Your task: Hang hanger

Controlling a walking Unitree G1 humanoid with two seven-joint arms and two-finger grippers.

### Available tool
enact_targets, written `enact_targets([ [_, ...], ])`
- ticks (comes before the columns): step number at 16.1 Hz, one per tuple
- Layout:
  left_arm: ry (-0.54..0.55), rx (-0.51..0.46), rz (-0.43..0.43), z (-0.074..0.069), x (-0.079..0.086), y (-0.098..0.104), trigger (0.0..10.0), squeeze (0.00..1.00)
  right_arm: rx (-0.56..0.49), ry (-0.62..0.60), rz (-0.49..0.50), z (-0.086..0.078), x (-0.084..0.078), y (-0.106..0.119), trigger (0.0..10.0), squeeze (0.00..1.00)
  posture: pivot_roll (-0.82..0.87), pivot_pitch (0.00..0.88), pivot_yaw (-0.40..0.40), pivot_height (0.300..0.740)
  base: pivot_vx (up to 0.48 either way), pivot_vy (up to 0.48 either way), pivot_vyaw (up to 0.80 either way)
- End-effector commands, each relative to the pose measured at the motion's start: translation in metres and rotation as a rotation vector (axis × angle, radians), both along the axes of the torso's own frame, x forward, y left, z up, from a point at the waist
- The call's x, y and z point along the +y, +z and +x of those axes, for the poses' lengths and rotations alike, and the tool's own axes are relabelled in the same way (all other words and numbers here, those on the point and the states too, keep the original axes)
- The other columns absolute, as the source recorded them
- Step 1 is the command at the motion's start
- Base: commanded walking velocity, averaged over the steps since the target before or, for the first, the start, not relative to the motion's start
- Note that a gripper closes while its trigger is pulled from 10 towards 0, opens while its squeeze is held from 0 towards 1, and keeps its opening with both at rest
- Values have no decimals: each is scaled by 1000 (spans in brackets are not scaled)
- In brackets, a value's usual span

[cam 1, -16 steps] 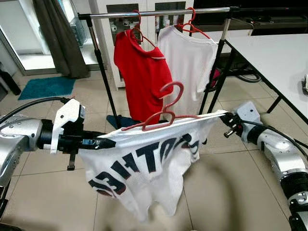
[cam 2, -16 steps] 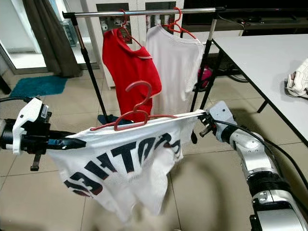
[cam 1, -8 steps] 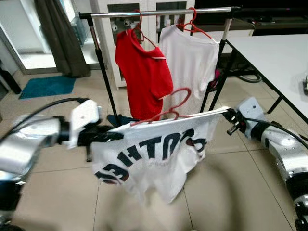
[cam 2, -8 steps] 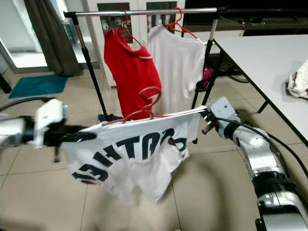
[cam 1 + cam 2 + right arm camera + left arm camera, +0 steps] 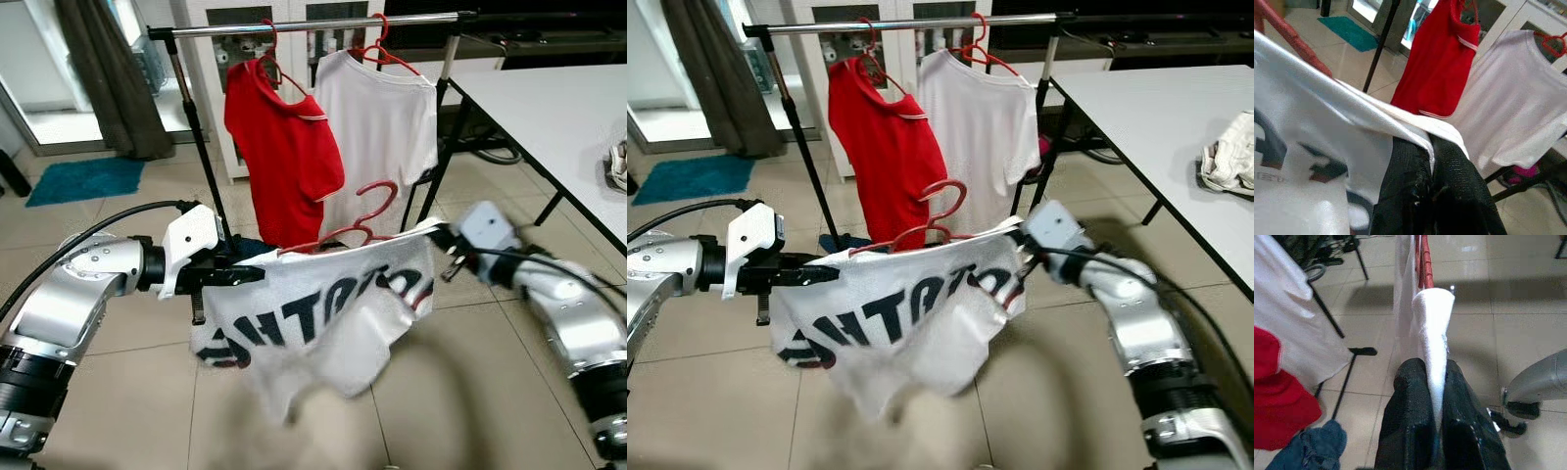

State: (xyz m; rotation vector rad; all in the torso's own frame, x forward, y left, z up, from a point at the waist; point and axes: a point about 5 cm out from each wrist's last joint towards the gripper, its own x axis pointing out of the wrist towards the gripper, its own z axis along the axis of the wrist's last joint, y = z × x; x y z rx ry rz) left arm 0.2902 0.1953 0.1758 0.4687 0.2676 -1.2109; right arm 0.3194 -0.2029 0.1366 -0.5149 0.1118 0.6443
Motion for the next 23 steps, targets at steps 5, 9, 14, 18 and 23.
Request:
enact_targets([
  [5,-8,-22,-15,-2,-4,-1,0,0,2,69,109,-8,28,9,10000,1000,-165,0,45,740,0,0,0],
  [9,17,-46,-36,3,-1,2,0,0,20,117,123,-18,38,9,10000,1000,-174,0,46,740,0,0,0],
  [14,60,-76,-16,8,10,4,0,0,28,186,103,-29,41,15,10000,1000,-182,0,44,740,0,0,0],
  [18,54,-84,-23,8,8,3,0,0,26,230,113,-33,47,20,10000,1000,-184,0,46,740,0,0,0],
  [23,62,-111,9,13,11,1,0,0,148,396,-82,-51,38,18,10000,1000,-191,0,38,740,0,0,0],
])
